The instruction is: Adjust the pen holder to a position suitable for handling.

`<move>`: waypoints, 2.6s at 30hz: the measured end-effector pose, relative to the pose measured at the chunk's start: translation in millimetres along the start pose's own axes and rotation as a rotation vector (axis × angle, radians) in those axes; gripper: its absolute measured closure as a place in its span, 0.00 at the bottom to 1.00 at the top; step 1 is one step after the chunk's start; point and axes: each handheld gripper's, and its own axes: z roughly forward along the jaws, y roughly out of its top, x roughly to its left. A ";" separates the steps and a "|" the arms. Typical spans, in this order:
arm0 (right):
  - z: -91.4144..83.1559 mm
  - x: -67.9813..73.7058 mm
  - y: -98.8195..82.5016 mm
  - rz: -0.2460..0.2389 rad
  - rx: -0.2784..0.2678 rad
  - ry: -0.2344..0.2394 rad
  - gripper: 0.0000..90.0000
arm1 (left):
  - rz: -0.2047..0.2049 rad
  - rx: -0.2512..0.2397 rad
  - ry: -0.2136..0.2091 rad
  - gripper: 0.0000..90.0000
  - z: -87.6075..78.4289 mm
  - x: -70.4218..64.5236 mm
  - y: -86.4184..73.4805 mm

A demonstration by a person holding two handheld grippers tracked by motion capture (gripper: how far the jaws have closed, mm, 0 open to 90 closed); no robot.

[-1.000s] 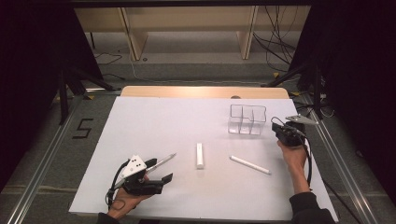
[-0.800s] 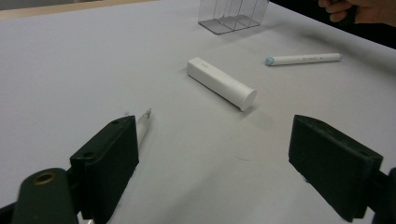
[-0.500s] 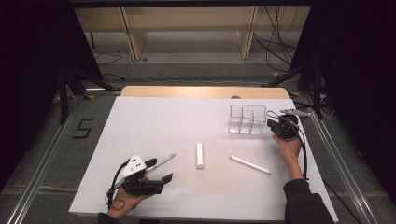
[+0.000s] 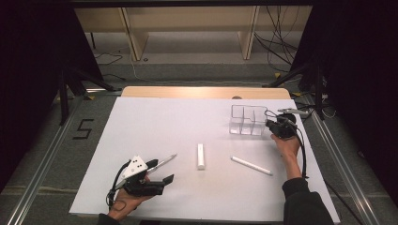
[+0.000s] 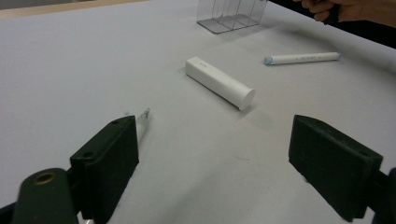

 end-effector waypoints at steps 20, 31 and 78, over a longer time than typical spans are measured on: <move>16.6 28.7 15.4 -0.041 0.000 0.033 1.00 | -0.003 -0.005 0.001 0.17 -0.8 -0.1 0.4; 25.4 45.2 22.2 -0.054 -0.002 0.046 1.00 | -0.001 -0.005 0.002 0.17 -0.8 -0.1 0.5; 58.5 118.7 35.5 -0.113 0.015 0.117 1.00 | -0.004 -0.004 0.008 0.17 -1.7 1.3 1.0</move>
